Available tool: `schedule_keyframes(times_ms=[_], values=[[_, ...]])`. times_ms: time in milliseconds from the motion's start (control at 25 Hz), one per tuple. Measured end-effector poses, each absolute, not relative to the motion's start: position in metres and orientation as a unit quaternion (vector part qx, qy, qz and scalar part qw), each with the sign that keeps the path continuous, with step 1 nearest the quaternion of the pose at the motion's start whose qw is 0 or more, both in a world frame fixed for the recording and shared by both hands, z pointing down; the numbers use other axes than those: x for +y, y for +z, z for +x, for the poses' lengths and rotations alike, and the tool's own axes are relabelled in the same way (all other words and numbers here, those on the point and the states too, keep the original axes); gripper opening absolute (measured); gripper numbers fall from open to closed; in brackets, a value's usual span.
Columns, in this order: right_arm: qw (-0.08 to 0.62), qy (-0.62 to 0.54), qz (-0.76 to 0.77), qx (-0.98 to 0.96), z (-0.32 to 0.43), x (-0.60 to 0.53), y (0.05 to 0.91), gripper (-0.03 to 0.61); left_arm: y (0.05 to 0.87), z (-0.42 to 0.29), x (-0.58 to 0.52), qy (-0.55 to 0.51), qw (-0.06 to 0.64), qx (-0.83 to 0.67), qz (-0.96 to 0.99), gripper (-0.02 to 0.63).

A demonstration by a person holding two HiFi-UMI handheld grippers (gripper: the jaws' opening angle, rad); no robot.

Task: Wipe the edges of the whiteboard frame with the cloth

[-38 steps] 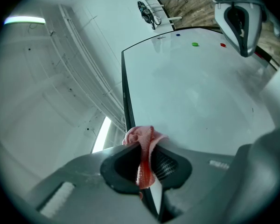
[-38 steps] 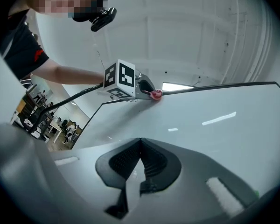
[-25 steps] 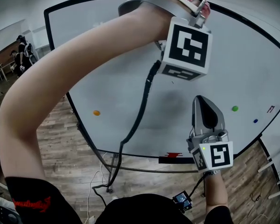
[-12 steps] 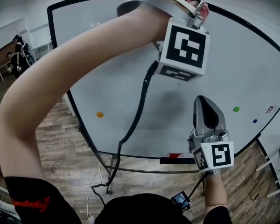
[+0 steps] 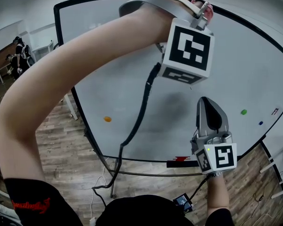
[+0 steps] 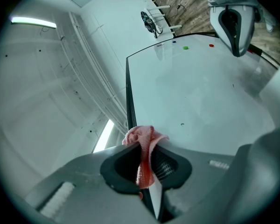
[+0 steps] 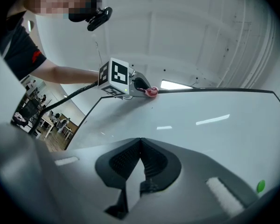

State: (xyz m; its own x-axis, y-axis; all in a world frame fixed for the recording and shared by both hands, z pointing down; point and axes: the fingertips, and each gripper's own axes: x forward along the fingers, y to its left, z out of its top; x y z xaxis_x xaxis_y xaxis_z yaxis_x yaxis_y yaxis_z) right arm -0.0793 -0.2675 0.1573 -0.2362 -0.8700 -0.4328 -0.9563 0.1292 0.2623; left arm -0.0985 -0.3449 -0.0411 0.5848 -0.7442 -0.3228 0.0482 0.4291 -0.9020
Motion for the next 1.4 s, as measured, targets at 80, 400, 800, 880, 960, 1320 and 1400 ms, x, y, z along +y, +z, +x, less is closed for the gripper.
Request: schedule_keyframes(times_ms=[80,400,800,880,960,1320,1400], values=[[0.088,0.248,-0.612,0.745,-0.093,-0.274,0.157,0.002,-0.041,-0.113,-0.35,-0.259,0.759,0.373,-0.467,0.048],[0.091,0.249,-0.613,0.745,-0.122,-0.287,0.162,0.002,-0.038,-0.138,-0.351,-0.252,0.764,0.367,-0.468,0.048],[0.096,0.249,-0.61,0.746,-0.157,-0.304,0.162,0.002,-0.038,-0.169,-0.362,-0.252,0.766,0.364,-0.466,0.048],[0.098,0.248,-0.61,0.746,-0.161,-0.304,0.161,0.002,-0.038,-0.173,-0.362,-0.254,0.767,0.363,-0.464,0.048],[0.098,0.248,-0.609,0.746,-0.172,-0.305,0.162,0.002,-0.037,-0.184,-0.364,-0.255,0.767,0.364,-0.462,0.048],[0.095,0.249,-0.611,0.746,-0.189,-0.303,0.164,0.002,-0.037,-0.204,-0.368,-0.258,0.765,0.367,-0.462,0.048],[0.094,0.248,-0.612,0.745,-0.188,-0.303,0.165,0.002,-0.036,-0.205,-0.369,-0.258,0.765,0.367,-0.462,0.048]])
